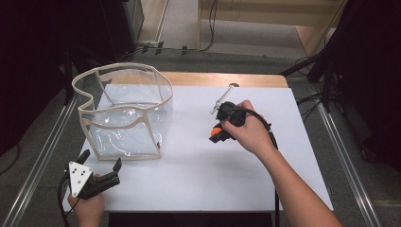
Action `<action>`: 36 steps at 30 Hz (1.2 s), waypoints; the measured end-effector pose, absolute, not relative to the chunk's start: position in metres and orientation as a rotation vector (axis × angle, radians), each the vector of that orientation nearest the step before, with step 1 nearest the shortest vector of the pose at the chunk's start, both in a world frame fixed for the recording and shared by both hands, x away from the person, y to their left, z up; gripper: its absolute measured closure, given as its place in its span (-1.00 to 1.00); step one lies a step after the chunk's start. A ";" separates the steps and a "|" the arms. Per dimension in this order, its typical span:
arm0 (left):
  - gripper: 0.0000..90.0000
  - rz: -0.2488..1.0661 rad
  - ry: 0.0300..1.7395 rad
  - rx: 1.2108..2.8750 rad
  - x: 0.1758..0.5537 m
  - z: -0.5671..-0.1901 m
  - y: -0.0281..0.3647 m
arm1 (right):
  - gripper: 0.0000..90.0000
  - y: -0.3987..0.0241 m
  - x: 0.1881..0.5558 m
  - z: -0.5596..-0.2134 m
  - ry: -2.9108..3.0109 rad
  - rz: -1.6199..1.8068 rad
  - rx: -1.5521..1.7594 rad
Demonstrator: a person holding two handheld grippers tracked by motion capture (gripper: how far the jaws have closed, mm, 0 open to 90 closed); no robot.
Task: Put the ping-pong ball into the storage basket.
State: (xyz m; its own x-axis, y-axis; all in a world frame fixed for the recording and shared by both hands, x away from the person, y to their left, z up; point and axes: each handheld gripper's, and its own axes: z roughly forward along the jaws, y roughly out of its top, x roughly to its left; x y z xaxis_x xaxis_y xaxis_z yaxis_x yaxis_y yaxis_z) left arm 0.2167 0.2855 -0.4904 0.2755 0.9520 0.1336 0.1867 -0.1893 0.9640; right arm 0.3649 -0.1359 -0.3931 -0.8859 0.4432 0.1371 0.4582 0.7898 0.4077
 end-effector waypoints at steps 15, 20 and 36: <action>-1.00 1.011 1.080 1.589 0.217 -0.490 0.286 | 0.06 -0.124 0.370 -0.380 -2.944 -0.692 -0.711; -1.00 1.010 1.081 1.587 0.217 -0.490 0.286 | 0.06 -0.124 0.371 -0.379 -2.934 -0.691 -0.718; -1.00 1.017 1.077 1.599 0.217 -0.490 0.285 | 0.06 -0.114 0.375 -0.380 -2.905 -0.726 -0.684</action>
State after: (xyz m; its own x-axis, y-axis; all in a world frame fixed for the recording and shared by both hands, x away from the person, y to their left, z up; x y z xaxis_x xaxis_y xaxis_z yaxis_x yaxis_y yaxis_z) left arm 0.2167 0.2854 -0.4904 0.2738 0.9525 0.1332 0.1870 -0.1886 0.9641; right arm 0.3755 -0.1137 -0.3803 -0.8984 0.4044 0.1712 0.4374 0.7892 0.4311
